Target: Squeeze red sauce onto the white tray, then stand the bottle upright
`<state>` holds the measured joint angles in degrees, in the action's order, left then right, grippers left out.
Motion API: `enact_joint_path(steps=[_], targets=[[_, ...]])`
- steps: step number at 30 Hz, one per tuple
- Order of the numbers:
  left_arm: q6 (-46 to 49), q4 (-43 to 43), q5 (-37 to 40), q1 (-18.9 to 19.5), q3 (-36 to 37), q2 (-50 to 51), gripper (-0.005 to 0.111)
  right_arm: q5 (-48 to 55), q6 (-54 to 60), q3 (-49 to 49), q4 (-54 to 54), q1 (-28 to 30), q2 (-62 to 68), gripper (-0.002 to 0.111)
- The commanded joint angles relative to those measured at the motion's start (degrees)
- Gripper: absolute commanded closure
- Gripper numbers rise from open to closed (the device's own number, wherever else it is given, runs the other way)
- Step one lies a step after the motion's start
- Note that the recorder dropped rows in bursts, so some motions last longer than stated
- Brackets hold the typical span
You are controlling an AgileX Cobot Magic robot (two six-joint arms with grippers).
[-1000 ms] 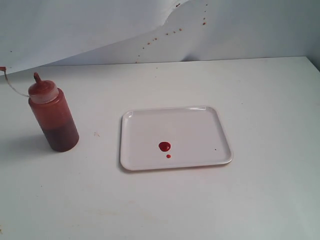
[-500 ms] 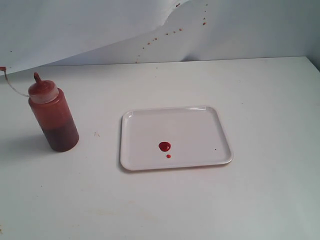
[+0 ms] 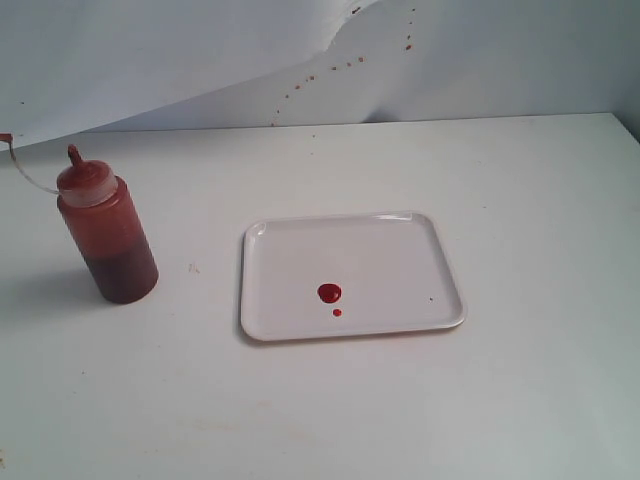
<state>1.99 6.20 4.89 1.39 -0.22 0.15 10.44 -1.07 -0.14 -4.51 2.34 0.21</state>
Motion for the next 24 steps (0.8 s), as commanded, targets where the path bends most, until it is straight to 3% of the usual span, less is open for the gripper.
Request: enact_joint_path(steps=[1, 24], targets=[[-0.25, 0.11, 0.07, -0.31, 0.22, -0.15, 0.107, -0.38, 2.31, 0.14, -0.17, 0.37, -0.21, 0.108], [-0.15, 0.11, 0.07, -0.31, 0.22, -0.15, 0.107, -0.48, 3.80, 0.14, -0.17, 0.37, -0.21, 0.108]])
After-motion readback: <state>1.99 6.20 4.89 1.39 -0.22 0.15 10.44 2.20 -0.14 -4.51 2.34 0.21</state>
